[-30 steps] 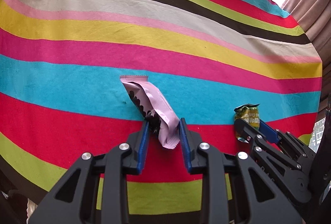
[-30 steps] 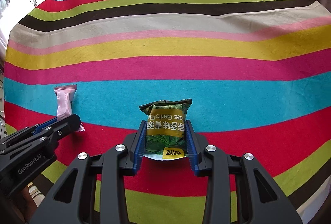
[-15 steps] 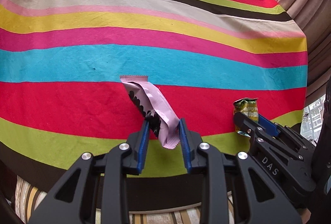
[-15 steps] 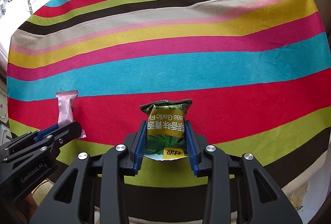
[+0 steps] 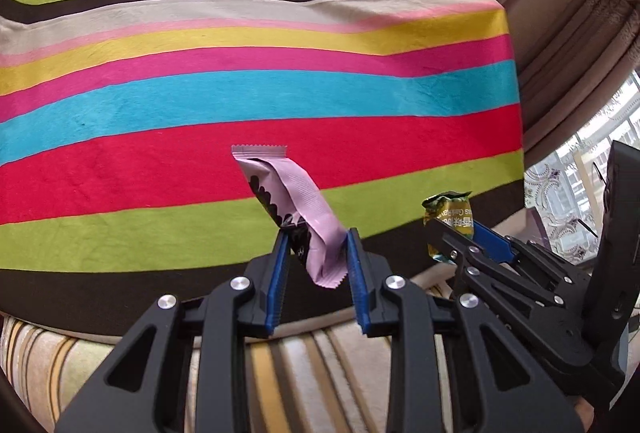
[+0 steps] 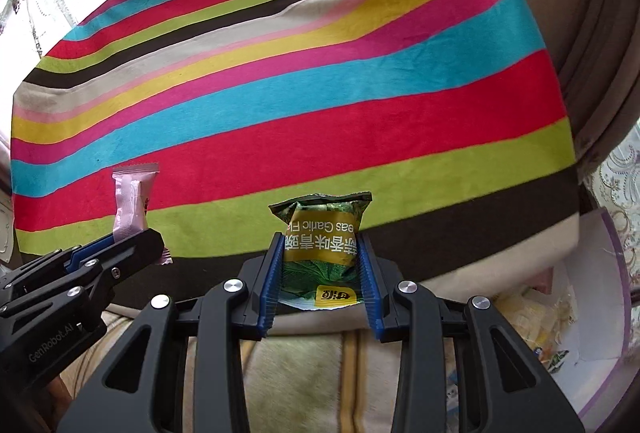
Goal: Organize snacks
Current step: 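Lift both packets and carry them over the white box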
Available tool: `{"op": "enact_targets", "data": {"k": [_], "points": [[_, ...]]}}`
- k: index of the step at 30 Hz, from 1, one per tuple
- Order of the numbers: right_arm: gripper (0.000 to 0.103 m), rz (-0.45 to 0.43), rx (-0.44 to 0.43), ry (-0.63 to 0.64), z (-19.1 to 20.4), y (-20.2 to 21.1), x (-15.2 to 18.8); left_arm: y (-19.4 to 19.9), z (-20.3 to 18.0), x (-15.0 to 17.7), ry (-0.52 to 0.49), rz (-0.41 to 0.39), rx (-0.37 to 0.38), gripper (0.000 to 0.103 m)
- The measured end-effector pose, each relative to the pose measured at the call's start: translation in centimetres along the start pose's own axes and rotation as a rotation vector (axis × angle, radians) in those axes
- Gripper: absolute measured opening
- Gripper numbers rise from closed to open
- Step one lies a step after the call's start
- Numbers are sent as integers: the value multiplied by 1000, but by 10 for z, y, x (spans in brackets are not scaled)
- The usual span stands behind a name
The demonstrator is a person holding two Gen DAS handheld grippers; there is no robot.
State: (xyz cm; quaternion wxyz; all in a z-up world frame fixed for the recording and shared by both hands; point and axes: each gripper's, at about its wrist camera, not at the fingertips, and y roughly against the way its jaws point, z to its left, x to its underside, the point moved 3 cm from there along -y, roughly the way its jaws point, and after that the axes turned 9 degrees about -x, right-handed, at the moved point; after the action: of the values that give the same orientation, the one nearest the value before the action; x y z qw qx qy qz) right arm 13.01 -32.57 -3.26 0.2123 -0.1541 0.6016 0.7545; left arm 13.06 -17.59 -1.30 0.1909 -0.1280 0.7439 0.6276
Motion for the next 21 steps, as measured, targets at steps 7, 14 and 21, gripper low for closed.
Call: {"op": "enact_targets", "data": {"k": [7, 14, 21], "points": [[35, -23, 87, -88, -65, 39, 32, 3, -81, 28, -118, 41, 131, 28], [36, -51, 168, -164, -115, 74, 61, 3, -145, 56, -231, 88, 217, 29], [46, -75, 203, -219, -142, 96, 79, 0, -170, 73, -269, 123, 228, 52]]}}
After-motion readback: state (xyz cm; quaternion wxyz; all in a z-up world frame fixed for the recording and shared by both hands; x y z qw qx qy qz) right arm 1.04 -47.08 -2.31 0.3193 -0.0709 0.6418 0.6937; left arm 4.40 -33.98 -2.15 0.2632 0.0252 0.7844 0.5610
